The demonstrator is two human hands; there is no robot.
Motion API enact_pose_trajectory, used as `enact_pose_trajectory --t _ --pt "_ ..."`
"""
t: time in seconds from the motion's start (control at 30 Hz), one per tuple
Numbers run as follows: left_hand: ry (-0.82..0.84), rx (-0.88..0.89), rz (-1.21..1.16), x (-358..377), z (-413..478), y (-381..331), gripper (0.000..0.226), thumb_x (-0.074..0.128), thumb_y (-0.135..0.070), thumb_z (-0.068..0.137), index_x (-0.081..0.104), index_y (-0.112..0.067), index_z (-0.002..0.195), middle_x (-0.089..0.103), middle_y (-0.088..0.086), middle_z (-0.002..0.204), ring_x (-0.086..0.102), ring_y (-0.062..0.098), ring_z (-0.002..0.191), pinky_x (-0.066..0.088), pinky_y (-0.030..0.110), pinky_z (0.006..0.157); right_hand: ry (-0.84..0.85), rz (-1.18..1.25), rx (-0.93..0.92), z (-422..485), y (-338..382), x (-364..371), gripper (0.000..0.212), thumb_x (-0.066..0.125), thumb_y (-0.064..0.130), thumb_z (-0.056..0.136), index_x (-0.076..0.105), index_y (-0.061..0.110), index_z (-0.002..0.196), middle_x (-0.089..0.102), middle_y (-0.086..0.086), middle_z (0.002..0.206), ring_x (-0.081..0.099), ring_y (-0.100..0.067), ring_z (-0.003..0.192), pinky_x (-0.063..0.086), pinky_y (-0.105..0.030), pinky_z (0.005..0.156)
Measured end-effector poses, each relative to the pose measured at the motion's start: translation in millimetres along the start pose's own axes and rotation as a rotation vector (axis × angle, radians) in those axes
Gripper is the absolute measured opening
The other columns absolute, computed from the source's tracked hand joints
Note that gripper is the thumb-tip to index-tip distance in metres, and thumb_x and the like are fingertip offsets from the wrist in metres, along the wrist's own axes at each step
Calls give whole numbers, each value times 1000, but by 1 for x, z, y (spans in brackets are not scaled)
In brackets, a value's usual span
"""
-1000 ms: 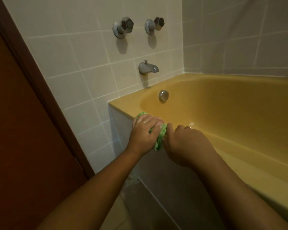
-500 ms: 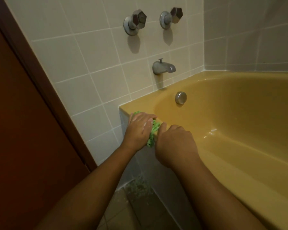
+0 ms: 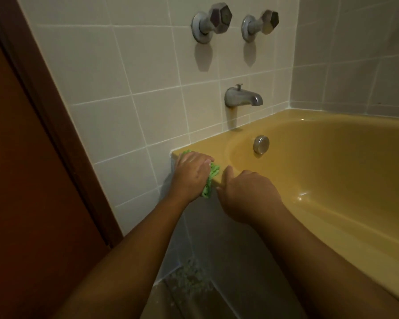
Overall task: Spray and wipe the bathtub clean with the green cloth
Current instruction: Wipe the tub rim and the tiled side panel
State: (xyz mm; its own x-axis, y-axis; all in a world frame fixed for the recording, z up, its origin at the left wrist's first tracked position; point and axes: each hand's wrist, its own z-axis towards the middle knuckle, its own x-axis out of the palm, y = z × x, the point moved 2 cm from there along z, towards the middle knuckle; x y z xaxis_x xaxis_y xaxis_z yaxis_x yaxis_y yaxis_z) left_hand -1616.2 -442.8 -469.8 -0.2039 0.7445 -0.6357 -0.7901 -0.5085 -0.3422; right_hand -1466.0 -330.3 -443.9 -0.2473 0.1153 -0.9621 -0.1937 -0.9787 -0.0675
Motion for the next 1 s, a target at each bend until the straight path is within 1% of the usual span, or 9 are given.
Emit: enact_pose_trajectory --t 0.1,0.2,0.3,0.57,0.67,0.77,0.87,0.93,1.0 --pt "-31 6 2 1 12 24 52 30 -37 103 77 -15 104 74 5 105 60 29 106 37 41 100 4 -33 -8 12 5 1 61 27 55 108 29 12 151 58 -26 125 59 -41 107 37 -41 73" --pt "-58 15 30 -1 20 43 51 31 -38 102 77 -17 103 74 5 105 58 29 105 40 44 99 13 -48 2 22 8 3 60 26 59 106 31 17 148 60 -24 118 61 -39 100 45 -42 72" --pt "-51 12 50 -3 27 63 48 32 -39 101 76 -20 104 74 5 106 59 31 106 42 46 98 34 -51 30 27 12 2 61 22 63 105 27 22 149 61 -22 115 61 -37 98 54 -46 78" --pt "-38 -26 79 -8 25 59 51 29 -43 98 75 -20 96 73 6 102 62 33 107 41 50 105 38 -94 114 -7 6 -12 64 15 69 103 29 27 149 65 -19 114 64 -39 100 54 -45 81" --pt "-60 -23 8 -6 0 13 43 35 -40 98 73 -22 92 73 1 100 59 29 105 35 49 103 60 -87 168 -49 -14 -23 68 12 74 98 33 29 145 65 -15 111 64 -35 99 55 -46 84" --pt "-62 85 -32 -5 -36 -57 30 43 -36 98 70 -26 88 71 -6 94 54 23 100 35 51 100 70 -78 235 -105 -35 -37 72 6 79 91 39 32 135 65 -10 110 64 -32 98 55 -45 83" --pt "-38 165 -31 -6 -64 -115 28 46 -37 99 68 -25 86 68 -7 91 56 25 98 36 54 101 76 -97 315 -163 -59 -53 76 1 83 87 44 34 125 63 -1 103 61 -23 91 54 -43 80" --pt "10 188 -51 -8 -80 -149 32 43 -39 101 69 -25 90 69 -5 95 58 26 100 34 55 102 70 -96 383 -199 -73 -61 85 -4 86 85 44 35 133 65 2 113 61 -20 98 55 -43 84" --pt "85 253 -70 -14 -94 -181 38 38 -44 103 70 -25 105 70 -3 105 60 28 106 32 56 104 36 -122 433 -228 -79 -66 87 -6 82 88 40 36 146 63 4 133 61 -20 114 53 -41 92"
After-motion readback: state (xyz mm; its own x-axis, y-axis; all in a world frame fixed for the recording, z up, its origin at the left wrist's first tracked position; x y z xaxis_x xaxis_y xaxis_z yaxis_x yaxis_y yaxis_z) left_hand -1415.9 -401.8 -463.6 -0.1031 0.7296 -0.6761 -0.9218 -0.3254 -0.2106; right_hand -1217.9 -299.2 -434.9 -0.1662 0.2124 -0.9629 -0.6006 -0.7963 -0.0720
